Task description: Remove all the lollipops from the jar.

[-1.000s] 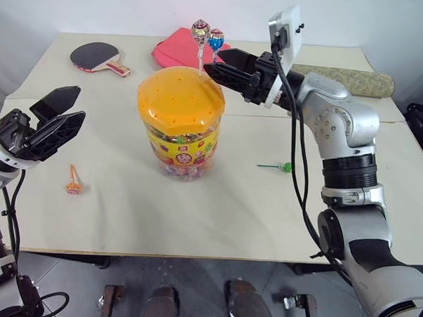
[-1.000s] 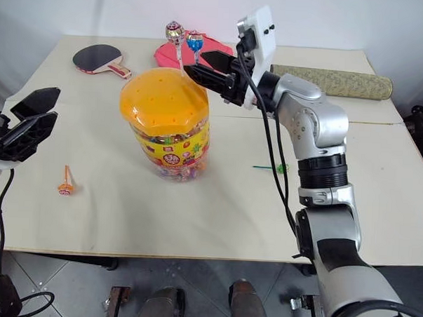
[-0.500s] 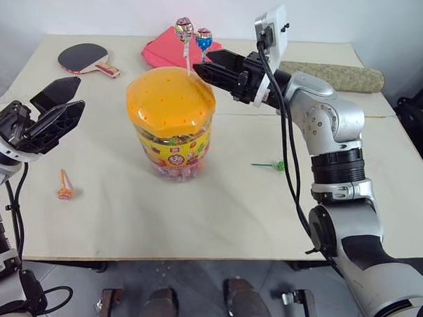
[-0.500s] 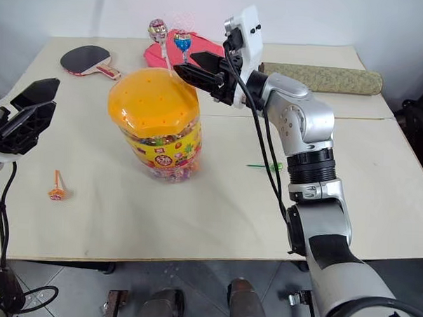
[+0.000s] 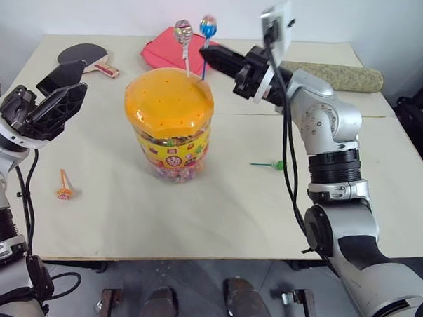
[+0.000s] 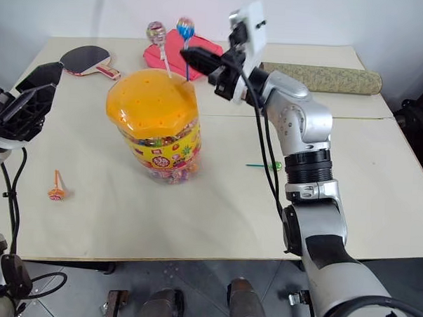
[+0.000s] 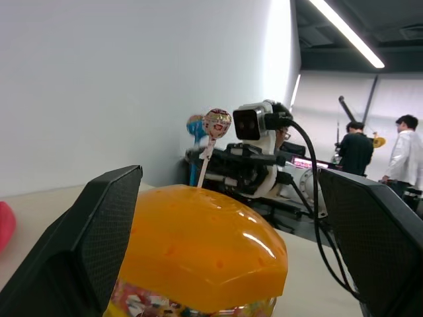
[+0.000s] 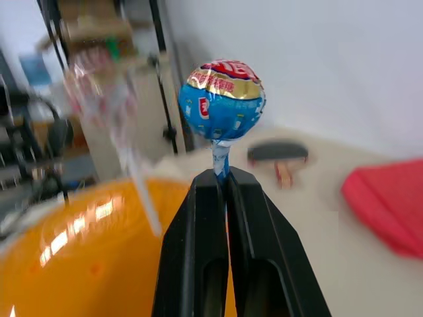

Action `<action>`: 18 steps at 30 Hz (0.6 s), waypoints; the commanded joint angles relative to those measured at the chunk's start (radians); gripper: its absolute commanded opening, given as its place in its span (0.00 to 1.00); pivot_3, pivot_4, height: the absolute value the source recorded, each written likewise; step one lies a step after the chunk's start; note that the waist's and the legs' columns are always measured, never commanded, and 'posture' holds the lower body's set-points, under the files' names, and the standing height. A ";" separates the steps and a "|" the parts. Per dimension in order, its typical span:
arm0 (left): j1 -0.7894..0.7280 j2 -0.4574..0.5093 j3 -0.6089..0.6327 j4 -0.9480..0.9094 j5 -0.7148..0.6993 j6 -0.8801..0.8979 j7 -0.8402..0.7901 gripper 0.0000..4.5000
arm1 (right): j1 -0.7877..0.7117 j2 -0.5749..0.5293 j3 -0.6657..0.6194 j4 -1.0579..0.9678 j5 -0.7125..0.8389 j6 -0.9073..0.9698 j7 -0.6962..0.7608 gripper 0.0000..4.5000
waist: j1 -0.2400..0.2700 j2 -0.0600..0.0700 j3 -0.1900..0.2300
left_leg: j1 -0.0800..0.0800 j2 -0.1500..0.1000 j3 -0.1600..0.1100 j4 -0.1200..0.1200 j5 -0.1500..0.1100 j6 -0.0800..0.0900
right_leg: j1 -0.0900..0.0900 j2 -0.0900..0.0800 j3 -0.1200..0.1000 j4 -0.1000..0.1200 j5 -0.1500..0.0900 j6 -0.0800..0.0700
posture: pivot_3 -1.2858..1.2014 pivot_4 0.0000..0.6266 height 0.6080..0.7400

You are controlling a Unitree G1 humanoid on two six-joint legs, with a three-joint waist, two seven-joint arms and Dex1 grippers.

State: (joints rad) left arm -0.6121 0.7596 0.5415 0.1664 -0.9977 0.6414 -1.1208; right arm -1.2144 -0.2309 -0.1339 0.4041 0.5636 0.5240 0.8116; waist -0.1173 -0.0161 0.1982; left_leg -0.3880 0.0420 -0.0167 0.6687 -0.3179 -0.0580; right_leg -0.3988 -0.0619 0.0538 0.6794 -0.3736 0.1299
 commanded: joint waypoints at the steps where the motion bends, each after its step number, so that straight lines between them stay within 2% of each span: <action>1: -0.021 0.024 -0.042 0.009 0.025 -0.016 -0.072 1.00 | -0.092 -0.057 -0.210 0.056 0.134 -0.039 -0.052 0.02 | 0.001 0.000 0.000 | 0.000 -0.001 0.000 0.000 0.000 0.000 | 0.000 0.000 0.000 0.000 0.000 0.000 | 0.52 0.24 1.00; 2: -0.017 0.027 -0.061 0.001 0.036 -0.024 -0.098 1.00 | -0.097 -0.104 -0.225 0.076 0.124 -0.028 -0.058 0.02 | 0.003 0.000 0.000 | 0.000 -0.001 0.000 0.000 0.000 0.000 | 0.000 0.000 0.000 0.000 0.000 0.000 | 0.52 0.24 1.00; 4: -0.002 0.033 -0.098 -0.026 0.071 -0.058 -0.150 1.00 | -0.070 -0.234 -0.153 0.074 0.044 0.034 0.003 0.02 | 0.014 0.000 0.000 | 0.000 -0.002 -0.001 -0.001 0.000 0.000 | 0.000 0.000 -0.001 -0.001 0.000 0.000 | 0.52 0.24 1.00; 7: 0.051 0.067 -0.163 -0.067 0.151 -0.132 -0.256 1.00 | 0.054 -0.489 0.100 0.005 -0.146 0.089 0.203 0.02 | 0.023 -0.001 0.000 | 0.000 -0.005 0.000 -0.004 -0.001 0.002 | 0.000 -0.001 0.000 -0.005 0.000 0.000 | 0.52 0.24 1.00; 10: 0.091 0.095 -0.200 -0.081 0.195 -0.170 -0.319 1.00 | 0.176 -0.640 0.202 -0.039 -0.249 0.021 0.318 0.02 | 0.022 -0.001 0.000 | 0.000 -0.009 0.002 -0.005 -0.002 0.005 | 0.000 0.000 0.001 -0.008 0.000 0.000 | 0.52 0.24 1.00; 12: 0.112 0.091 -0.224 -0.091 0.230 -0.231 -0.357 1.00 | 0.319 -0.752 0.264 -0.057 -0.365 -0.123 0.362 0.02 | 0.021 0.003 0.002 | -0.001 -0.008 0.003 -0.005 -0.003 0.005 | 0.000 0.000 0.003 -0.009 0.000 0.001 | 0.52 0.24 1.00; 15: 0.137 0.082 -0.246 -0.098 0.262 -0.288 -0.384 1.00 | 0.489 -0.821 0.294 -0.050 -0.458 -0.343 0.379 0.02 | 0.033 0.004 0.002 | -0.001 -0.009 0.004 -0.004 -0.003 0.006 | -0.001 0.000 0.003 -0.009 0.000 0.001 | 0.52 0.24 1.00; 18: 0.150 0.088 -0.251 -0.099 0.271 -0.300 -0.400 1.00 | 0.557 -0.817 0.291 0.020 -0.502 -0.492 0.366 0.02 | 0.029 0.004 0.002 | 0.000 -0.009 0.008 -0.002 -0.003 0.006 | -0.001 0.000 0.005 -0.012 0.000 0.002 | 0.52 0.24 1.00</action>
State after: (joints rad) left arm -0.4658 0.8347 0.2874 0.0920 -0.7358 0.3677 -1.4992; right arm -0.6786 -1.0340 0.1751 0.3897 0.1096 0.1900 1.1856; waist -0.0882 -0.0123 0.2005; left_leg -0.3879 0.0341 -0.0067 0.6676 -0.3207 -0.0515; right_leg -0.3997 -0.0623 0.0591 0.6671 -0.3731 0.1320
